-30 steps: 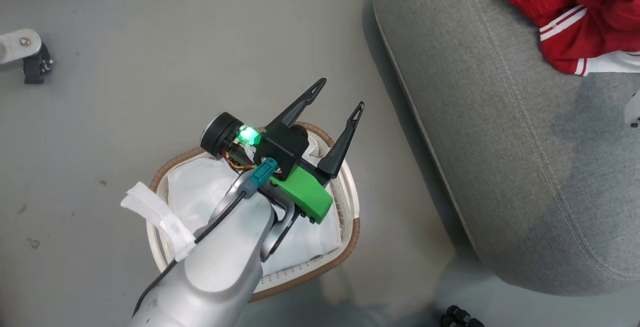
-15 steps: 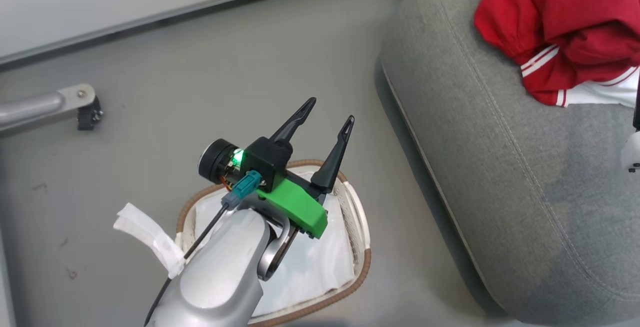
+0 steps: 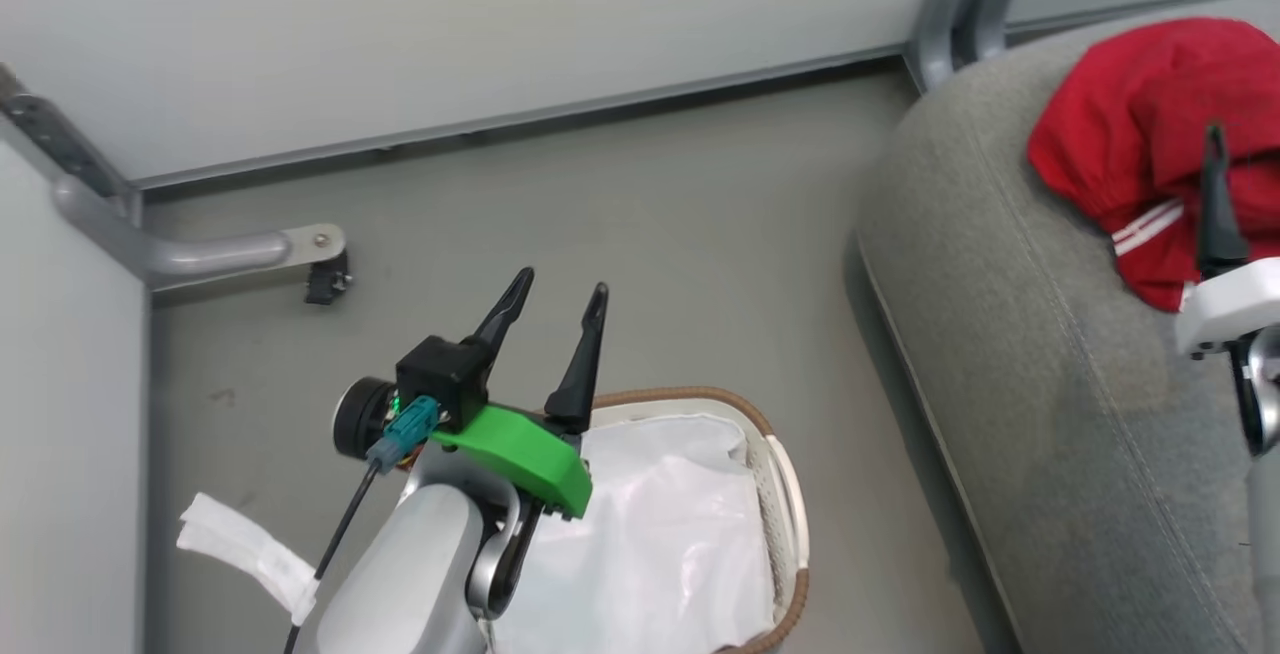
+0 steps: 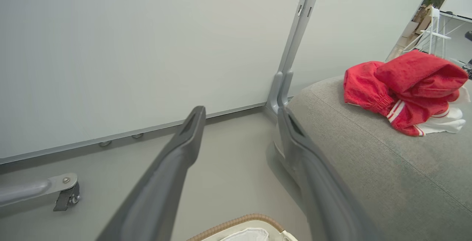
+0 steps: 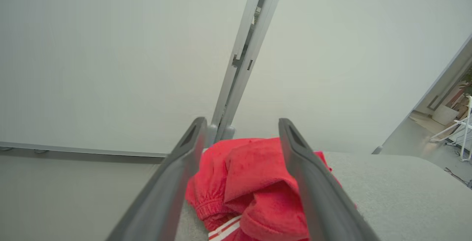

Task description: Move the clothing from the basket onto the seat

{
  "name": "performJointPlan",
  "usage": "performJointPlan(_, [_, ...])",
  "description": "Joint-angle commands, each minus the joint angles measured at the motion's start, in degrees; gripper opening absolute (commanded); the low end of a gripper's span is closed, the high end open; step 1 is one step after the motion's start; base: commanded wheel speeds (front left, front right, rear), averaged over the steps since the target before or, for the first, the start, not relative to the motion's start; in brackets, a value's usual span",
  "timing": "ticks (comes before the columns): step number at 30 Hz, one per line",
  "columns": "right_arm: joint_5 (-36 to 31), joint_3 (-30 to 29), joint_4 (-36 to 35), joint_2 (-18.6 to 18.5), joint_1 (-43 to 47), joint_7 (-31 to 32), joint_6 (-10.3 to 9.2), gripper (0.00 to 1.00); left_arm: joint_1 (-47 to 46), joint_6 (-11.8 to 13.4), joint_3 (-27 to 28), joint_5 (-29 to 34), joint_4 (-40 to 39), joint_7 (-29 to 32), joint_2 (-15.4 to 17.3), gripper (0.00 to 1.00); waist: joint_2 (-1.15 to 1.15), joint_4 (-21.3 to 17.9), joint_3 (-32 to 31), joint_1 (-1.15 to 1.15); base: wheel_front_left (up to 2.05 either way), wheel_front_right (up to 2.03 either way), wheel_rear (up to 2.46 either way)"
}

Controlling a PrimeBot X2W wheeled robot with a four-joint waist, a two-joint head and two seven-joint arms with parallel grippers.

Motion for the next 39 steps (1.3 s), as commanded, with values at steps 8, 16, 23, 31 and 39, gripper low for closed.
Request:
performJointPlan(8, [0.89, 2.14, -0.55, 4.53, 2.21, -0.14, -0.08, 1.0, 4.75, 1.08, 7.55, 1.76, 0.66, 0.0, 0.14, 1.0, 0.0, 7.09, -6.41, 0.0, 0.0, 0.0, 0.0])
performJointPlan(16, [2.35, 6.81, -1.72, 8.93, 8.42, -0.14, -0.08, 1.0, 9.55, 1.16, 13.64, 2.93, -0.69, 0.02, 0.14, 1.0, 0.0, 8.96, -8.36, 0.0, 0.0, 0.0, 0.0])
performJointPlan(23, [6.62, 8.33, -3.62, 10.58, 15.77, -0.14, -0.08, 1.0, 15.12, 1.69, 17.36, 3.19, -2.47, 0.02, 0.14, 1.0, 0.0, 9.51, -9.42, 0.0, 0.0, 0.0, 0.0])
performJointPlan(31, [13.95, 11.88, -7.0, 10.57, 23.85, -0.14, -0.08, 1.0, 21.17, 1.91, 19.82, 3.72, -5.32, 0.02, 0.14, 1.0, 0.0, 9.06, -10.83, 0.0, 0.0, 0.0, 0.0])
performJointPlan(39, [15.26, 12.41, -8.64, 10.58, 26.25, -0.14, -0.08, 1.0, 23.08, 2.3, 19.37, 3.95, -5.58, 0.02, 0.14, 1.0, 0.0, 8.64, -11.78, 0.0, 0.0, 0.0, 0.0])
